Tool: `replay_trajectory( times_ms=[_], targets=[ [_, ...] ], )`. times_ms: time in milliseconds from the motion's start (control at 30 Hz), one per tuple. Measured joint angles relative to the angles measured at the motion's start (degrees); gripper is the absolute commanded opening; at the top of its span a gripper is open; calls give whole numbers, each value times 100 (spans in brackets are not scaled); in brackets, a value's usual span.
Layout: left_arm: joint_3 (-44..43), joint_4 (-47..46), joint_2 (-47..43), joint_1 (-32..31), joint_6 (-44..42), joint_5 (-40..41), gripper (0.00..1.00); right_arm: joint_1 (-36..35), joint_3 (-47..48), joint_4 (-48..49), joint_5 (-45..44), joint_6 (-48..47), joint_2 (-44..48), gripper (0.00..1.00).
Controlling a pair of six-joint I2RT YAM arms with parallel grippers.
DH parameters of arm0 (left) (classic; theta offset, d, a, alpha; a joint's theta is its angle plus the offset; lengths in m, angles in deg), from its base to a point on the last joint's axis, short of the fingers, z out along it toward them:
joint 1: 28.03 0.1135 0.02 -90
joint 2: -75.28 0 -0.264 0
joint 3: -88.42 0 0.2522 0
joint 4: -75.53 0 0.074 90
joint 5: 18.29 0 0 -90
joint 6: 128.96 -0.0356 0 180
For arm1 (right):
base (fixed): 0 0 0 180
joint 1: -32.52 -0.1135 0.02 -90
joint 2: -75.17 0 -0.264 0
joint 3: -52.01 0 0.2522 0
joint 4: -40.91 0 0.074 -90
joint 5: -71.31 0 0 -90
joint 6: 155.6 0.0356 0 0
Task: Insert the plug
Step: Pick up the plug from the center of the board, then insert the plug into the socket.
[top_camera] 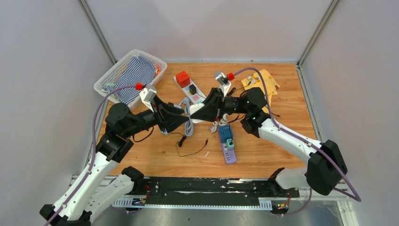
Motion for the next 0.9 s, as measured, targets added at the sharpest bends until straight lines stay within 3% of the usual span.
replay_trajectory(
  times_ms=[133,267,300,600,900],
  targets=[
    [-15,411,-9,0,-271,372,76,74,-9,-649,-234,-439,328,0],
    [-55,872,-44,0,-649,811,98,118,380,-2271,-732,-1366,581,0],
    [-66,1008,-70,0,-758,953,100,118,531,-2643,-868,-1589,573,0],
    [-42,2096,-640,0,-1696,2542,100,142,2658,-6415,-2542,-3648,-455,0],
    [466,2529,-1443,0,-2138,3958,100,144,4688,-8666,-3936,-4688,-2240,0]
  ],
)
